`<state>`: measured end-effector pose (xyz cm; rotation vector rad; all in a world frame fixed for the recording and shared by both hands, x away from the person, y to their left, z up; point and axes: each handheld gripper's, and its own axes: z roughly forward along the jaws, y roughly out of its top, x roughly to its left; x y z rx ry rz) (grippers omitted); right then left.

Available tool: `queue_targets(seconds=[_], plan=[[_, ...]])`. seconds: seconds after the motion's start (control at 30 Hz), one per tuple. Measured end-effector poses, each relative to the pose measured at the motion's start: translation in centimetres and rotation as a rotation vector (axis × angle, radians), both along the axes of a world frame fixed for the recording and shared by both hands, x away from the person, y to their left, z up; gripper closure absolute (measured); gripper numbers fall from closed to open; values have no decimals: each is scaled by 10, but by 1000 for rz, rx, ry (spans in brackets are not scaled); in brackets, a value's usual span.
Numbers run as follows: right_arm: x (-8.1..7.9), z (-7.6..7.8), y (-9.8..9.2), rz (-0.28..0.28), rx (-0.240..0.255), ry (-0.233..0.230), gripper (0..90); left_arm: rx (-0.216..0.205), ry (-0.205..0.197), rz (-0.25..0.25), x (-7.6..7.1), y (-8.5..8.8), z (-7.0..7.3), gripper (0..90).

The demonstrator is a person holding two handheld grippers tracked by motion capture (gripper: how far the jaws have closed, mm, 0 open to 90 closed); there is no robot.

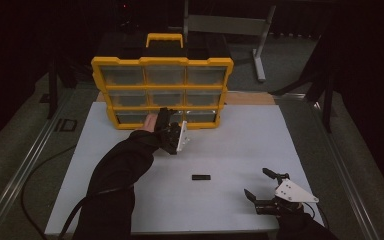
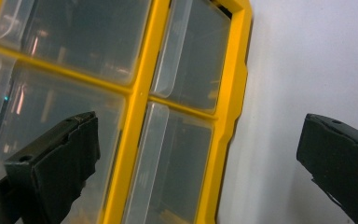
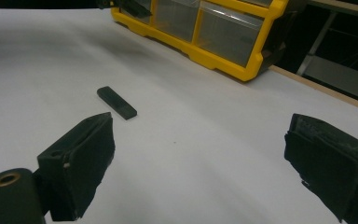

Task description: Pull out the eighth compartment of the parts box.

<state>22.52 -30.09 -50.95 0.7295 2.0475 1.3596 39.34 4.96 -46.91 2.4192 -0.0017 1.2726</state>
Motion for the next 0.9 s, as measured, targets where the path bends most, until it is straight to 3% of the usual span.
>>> queue_targets(seconds=[0.1,0.3,0.5,0.57,0.63,0.73,0.9], plan=[[0,0,0,-3,-3,-1,82,26,-46,-8,1,-4,-3,1],[0,0,0,-7,-2,0,82,37,-88,-32,2,-7,-10,56],[0,0,0,-6,0,1,82,7,-100,-77,4,-6,-13,153],[0,0,0,-6,0,2,82,41,-128,-102,4,-5,-15,166],[0,0,0,-7,-1,1,82,48,-139,-109,6,-4,-15,214],[0,0,0,-6,0,4,82,29,-144,-103,9,-1,-14,287],[0,0,0,-4,1,9,82,44,-143,-89,14,-1,-14,357]])
